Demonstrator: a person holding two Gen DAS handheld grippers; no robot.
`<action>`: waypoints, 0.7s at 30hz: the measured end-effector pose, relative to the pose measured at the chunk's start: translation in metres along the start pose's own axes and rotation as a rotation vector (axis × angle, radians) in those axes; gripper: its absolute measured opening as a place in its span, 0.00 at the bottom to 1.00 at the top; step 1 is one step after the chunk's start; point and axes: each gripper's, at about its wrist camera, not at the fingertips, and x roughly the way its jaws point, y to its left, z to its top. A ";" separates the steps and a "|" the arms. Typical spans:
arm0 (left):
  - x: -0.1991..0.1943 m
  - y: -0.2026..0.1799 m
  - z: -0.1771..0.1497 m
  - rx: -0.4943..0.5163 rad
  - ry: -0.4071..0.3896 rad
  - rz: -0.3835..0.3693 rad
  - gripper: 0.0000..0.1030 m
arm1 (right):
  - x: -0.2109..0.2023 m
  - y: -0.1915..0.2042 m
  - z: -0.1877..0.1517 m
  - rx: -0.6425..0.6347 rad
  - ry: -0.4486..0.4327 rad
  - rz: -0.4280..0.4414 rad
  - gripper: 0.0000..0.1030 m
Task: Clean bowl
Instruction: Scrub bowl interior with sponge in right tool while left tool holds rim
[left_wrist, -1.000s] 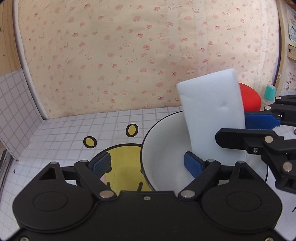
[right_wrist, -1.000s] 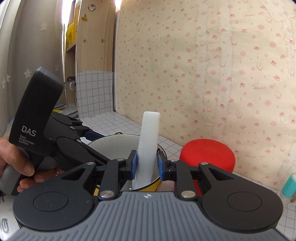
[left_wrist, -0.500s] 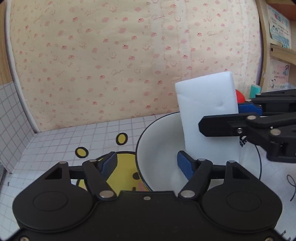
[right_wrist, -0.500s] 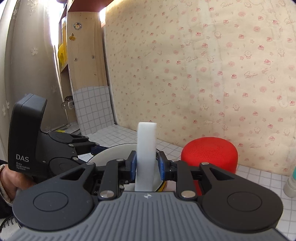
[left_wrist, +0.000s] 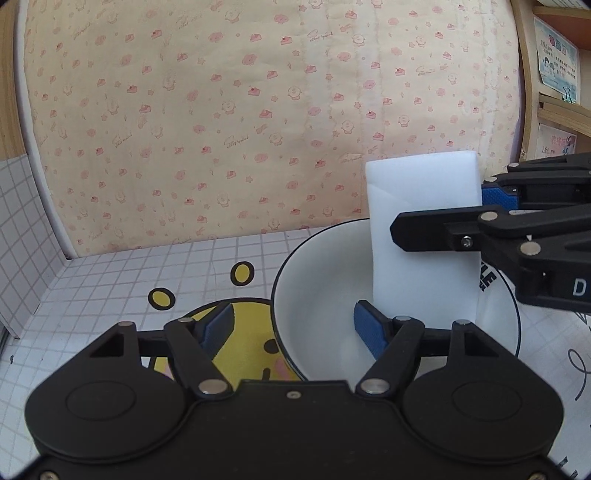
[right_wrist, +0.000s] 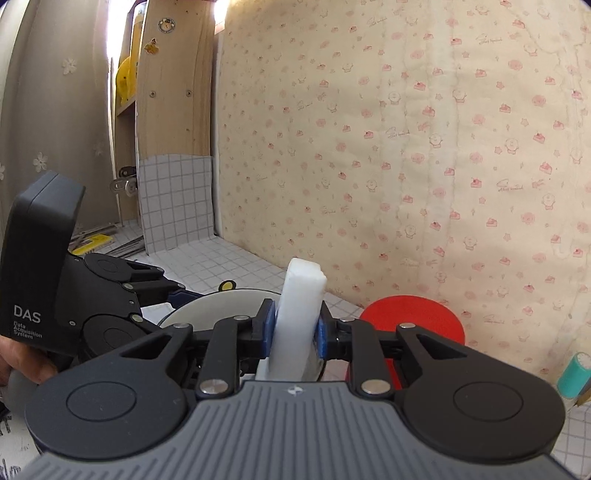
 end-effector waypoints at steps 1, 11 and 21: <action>0.000 0.000 0.000 -0.001 0.001 -0.001 0.71 | -0.001 0.001 0.000 -0.007 0.002 0.001 0.23; -0.001 0.004 0.000 -0.023 0.010 -0.020 0.71 | -0.001 -0.022 -0.003 0.208 0.002 0.187 0.21; -0.003 0.000 -0.002 0.002 -0.004 -0.001 0.72 | -0.003 -0.007 -0.007 0.011 0.019 0.067 0.22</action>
